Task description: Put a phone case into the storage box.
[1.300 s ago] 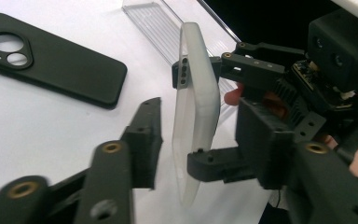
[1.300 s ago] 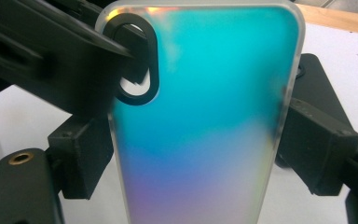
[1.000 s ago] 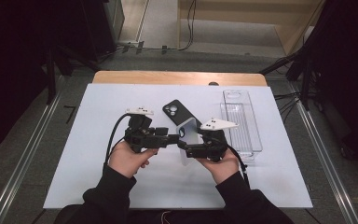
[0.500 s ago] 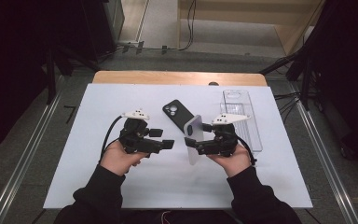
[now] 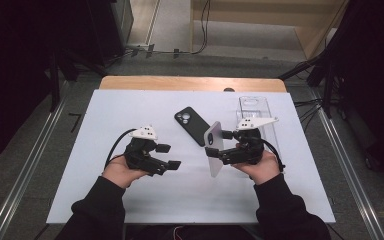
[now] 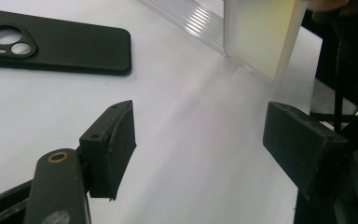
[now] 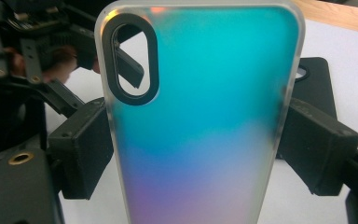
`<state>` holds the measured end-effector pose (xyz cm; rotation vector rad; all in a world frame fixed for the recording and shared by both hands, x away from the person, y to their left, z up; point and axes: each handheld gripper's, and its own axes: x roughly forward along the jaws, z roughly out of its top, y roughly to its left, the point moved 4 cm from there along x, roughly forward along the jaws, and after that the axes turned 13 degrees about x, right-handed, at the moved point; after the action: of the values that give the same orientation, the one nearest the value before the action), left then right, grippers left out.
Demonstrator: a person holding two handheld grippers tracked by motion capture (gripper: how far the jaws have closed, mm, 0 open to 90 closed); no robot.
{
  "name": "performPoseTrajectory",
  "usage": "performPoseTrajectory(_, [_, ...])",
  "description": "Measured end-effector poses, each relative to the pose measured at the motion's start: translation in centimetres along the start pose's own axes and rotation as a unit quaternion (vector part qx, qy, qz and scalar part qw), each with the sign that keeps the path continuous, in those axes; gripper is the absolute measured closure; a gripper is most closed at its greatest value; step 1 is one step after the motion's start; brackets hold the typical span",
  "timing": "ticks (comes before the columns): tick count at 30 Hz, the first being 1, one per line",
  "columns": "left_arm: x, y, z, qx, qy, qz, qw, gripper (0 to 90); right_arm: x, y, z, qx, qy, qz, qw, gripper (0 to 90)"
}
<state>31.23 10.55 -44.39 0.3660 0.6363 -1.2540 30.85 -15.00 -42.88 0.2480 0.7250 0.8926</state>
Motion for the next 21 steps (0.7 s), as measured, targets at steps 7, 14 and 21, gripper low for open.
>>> performPoseTrajectory(7, [0.1,0.0,-1.4,0.008,-0.007,-0.007,0.9999,26.2,-0.8,-0.4,0.2,-0.001,0.007,0.012,0.9999,14.7])
performPoseTrajectory(14, [0.1,-0.2,-2.9,0.017,-0.005,-0.005,0.9998,26.2,-1.6,-0.5,0.5,-0.005,0.012,0.016,0.9998,14.7])
performPoseTrajectory(21, [-0.1,-0.2,-3.8,0.01,-0.003,-0.001,0.9999,26.2,-2.4,-1.0,0.9,0.005,0.009,0.016,0.9998,14.7])
